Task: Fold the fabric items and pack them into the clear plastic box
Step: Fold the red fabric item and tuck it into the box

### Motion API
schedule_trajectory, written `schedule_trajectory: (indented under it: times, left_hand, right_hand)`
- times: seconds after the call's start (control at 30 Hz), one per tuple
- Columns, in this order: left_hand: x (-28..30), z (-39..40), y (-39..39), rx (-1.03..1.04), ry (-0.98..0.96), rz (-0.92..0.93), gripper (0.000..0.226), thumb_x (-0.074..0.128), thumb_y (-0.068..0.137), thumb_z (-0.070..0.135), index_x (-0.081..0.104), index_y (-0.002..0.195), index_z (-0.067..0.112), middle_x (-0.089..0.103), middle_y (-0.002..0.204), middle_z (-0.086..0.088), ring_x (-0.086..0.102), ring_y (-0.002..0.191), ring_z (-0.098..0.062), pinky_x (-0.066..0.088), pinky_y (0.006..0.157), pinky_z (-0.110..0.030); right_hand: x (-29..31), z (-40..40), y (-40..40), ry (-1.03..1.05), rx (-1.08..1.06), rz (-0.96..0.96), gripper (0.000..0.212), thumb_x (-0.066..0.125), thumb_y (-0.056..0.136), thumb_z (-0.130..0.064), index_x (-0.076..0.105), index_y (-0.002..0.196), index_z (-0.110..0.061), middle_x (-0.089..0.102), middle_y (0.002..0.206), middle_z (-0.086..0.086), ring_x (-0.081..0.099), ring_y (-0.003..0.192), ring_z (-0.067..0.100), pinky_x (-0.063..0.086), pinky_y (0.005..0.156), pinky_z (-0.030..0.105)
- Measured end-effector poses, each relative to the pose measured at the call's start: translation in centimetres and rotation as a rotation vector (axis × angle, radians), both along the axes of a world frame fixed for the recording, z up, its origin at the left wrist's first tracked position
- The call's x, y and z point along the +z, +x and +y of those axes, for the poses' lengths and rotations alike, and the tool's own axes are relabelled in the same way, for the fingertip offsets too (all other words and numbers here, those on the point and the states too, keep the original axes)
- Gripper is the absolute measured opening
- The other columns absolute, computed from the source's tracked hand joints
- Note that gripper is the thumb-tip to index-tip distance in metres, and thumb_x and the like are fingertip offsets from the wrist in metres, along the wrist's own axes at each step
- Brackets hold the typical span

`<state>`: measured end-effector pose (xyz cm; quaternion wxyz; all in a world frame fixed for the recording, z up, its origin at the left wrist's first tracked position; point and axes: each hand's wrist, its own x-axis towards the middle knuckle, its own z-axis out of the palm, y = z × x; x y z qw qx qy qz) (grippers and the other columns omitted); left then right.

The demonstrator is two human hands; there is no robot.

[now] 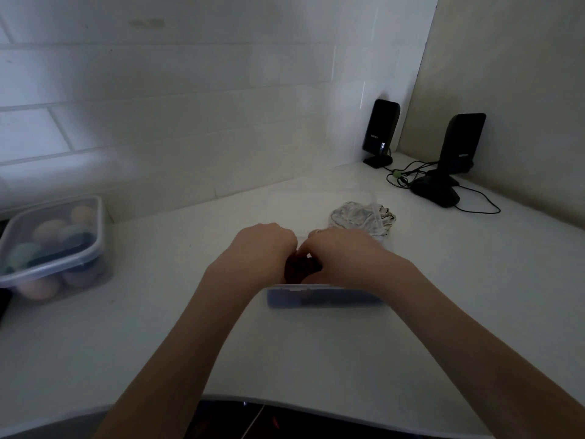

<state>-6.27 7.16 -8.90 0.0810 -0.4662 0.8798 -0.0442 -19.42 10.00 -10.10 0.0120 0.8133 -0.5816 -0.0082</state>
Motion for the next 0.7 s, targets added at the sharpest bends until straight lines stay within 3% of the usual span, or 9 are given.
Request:
schedule_trajectory:
  times: [0.1,0.2,0.37,0.57,0.7]
  left_hand:
    - [-0.26,-0.42,0.01,-0.010,-0.015,-0.012,0.017,0.058,0.083,0.031,0.067,0.084,0.017,0.049,0.061,0.002,0.045,0.051,-0.012,0.033,0.049,-0.023]
    - [-0.65,-0.43,0.06,-0.022,-0.063,-0.014,0.015,0.055,0.083,0.029,0.063,0.079,0.018,0.045,0.058,0.003,0.045,0.052,-0.014,0.036,0.056,-0.025]
    - [-0.79,-0.36,0.25,-0.061,-0.104,-0.046,0.017,0.047,0.087,0.033,0.057,0.078,0.024,0.043,0.059,0.006,0.040,0.052,-0.011,0.027,0.064,-0.029]
    - [-0.85,-0.64,0.12,-0.031,-0.059,-0.016,0.019,0.054,0.083,0.031,0.068,0.090,0.020,0.055,0.067,0.003,0.045,0.053,-0.011,0.029,0.051,-0.023]
    - [-0.83,-0.65,0.22,-0.026,0.000,0.035,0.022,0.054,0.083,0.029,0.068,0.095,0.018,0.068,0.085,-0.002,0.061,0.073,-0.020,0.041,0.062,-0.026]
  right_hand:
    - [0.03,-0.11,0.13,0.029,-0.006,0.050,0.035,0.051,0.087,-0.049,0.065,0.109,-0.026,0.068,0.102,0.002,0.064,0.094,0.023,0.031,0.056,0.025]
    - [-0.05,-0.19,0.22,0.036,-0.003,0.060,0.039,0.049,0.088,-0.052,0.062,0.113,-0.026,0.068,0.106,0.003,0.064,0.098,0.024,0.037,0.067,0.028]
    - [-0.03,-0.47,0.18,0.096,-0.039,0.023,0.038,0.049,0.087,-0.051,0.060,0.117,-0.030,0.068,0.110,0.000,0.063,0.098,0.022,0.041,0.071,0.028]
    - [0.50,-0.52,-0.16,0.136,-0.069,-0.009,0.034,0.054,0.081,-0.060,0.061,0.112,-0.049,0.065,0.089,-0.006,0.050,0.073,0.015,0.036,0.066,0.026]
    - [0.46,-0.66,-0.08,0.129,-0.077,-0.029,0.035,0.058,0.078,-0.058,0.063,0.110,-0.047,0.057,0.079,-0.008,0.051,0.071,0.015,0.036,0.063,0.025]
